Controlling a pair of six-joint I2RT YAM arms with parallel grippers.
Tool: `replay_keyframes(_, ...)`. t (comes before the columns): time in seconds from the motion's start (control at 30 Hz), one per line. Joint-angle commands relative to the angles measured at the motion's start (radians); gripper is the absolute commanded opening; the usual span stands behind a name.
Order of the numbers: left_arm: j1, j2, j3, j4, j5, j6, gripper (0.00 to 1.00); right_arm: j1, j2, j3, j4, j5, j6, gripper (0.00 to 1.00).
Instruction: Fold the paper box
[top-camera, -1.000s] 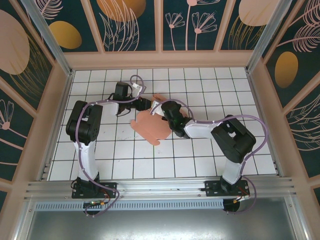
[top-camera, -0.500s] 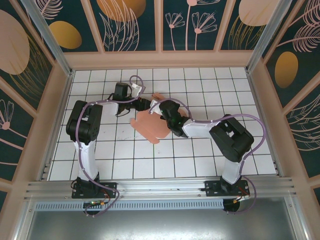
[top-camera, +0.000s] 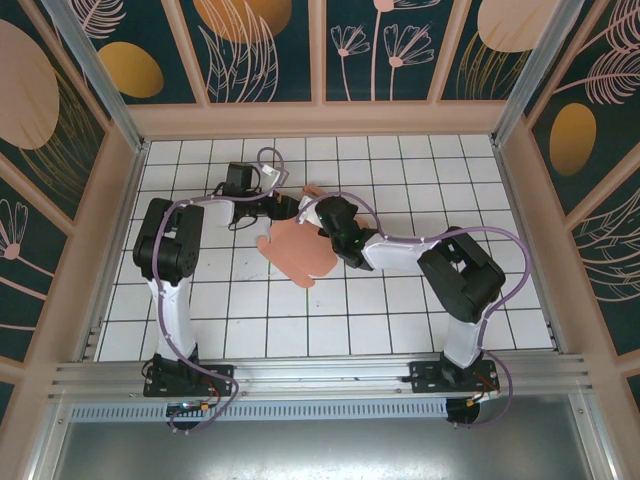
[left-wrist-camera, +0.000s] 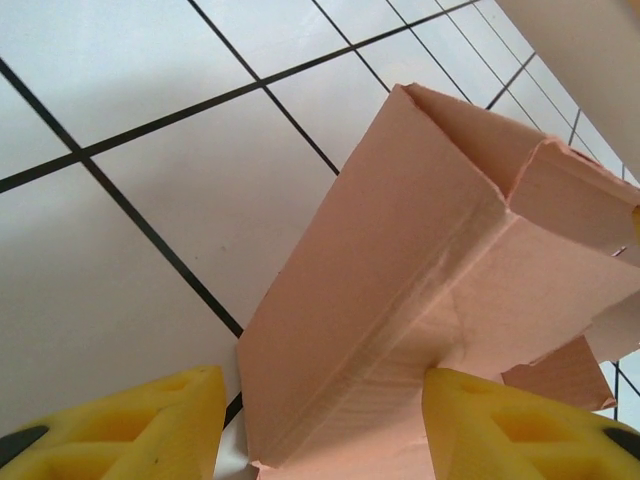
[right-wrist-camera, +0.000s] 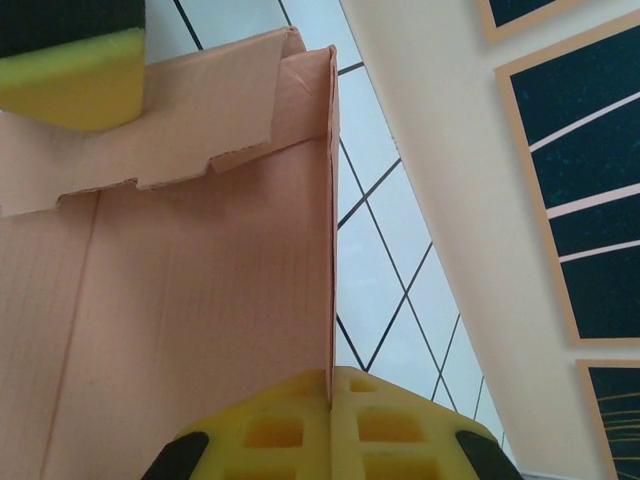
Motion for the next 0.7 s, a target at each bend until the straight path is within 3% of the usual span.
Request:
replay_keyframes(0.0, 0.008, 0.038, 0.045, -0.044, 0.067, 0.043, 0.54, 0.001, 0.028, 0.040, -0.041, -0.019, 0.033, 0.00)
replay_keyframes(0.13, 0.016, 0.045, 0.045, -0.050, 0.034, 0.040, 0.55, -0.006, 0.049, 0.084, -0.088, 0.004, 0.063, 0.00)
replay_keyframes(0.3, 0.043, 0.040, 0.021, 0.035, 0.016, -0.029, 0.65, -0.006, 0.069, 0.108, -0.109, -0.001, 0.073, 0.00)
replay_keyframes(0.67, 0.060, 0.083, 0.101, -0.021, 0.085, 0.009, 0.60, -0.008, 0.069, 0.124, -0.128, -0.025, 0.073, 0.00)
